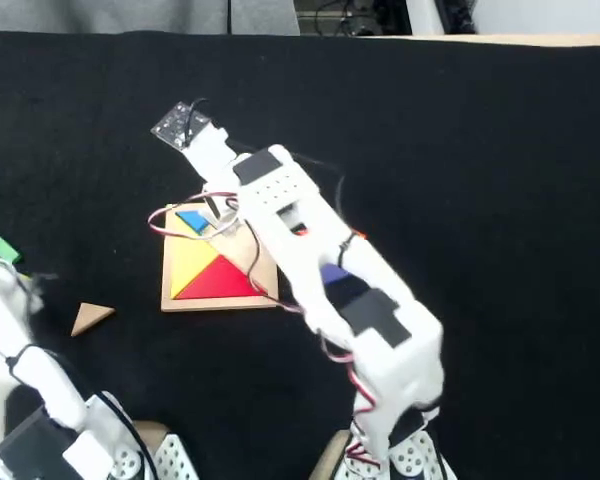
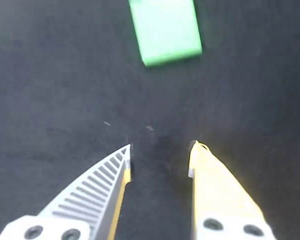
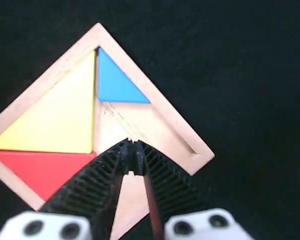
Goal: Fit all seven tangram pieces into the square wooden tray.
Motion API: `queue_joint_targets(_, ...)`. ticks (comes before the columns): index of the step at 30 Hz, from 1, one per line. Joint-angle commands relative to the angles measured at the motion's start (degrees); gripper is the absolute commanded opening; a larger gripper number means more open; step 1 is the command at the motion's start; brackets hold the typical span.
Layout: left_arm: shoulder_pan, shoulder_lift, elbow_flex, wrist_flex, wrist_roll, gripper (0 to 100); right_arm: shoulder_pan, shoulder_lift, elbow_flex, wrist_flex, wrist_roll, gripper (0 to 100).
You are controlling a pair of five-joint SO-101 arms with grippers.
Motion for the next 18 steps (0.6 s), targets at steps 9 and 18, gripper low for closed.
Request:
queue_joint_targets(9, -1.1, 21.7, -37.5, 21.6, 12.9, 20, -0.3, -7.4, 18.3, -16.9, 0.5, 1.1)
queue_joint_targets(18, -0.4, 40.8, -53.8, 21.6, 16.4, 29, -0.5, -7.4, 19.2, -17.4, 0.5, 1.1)
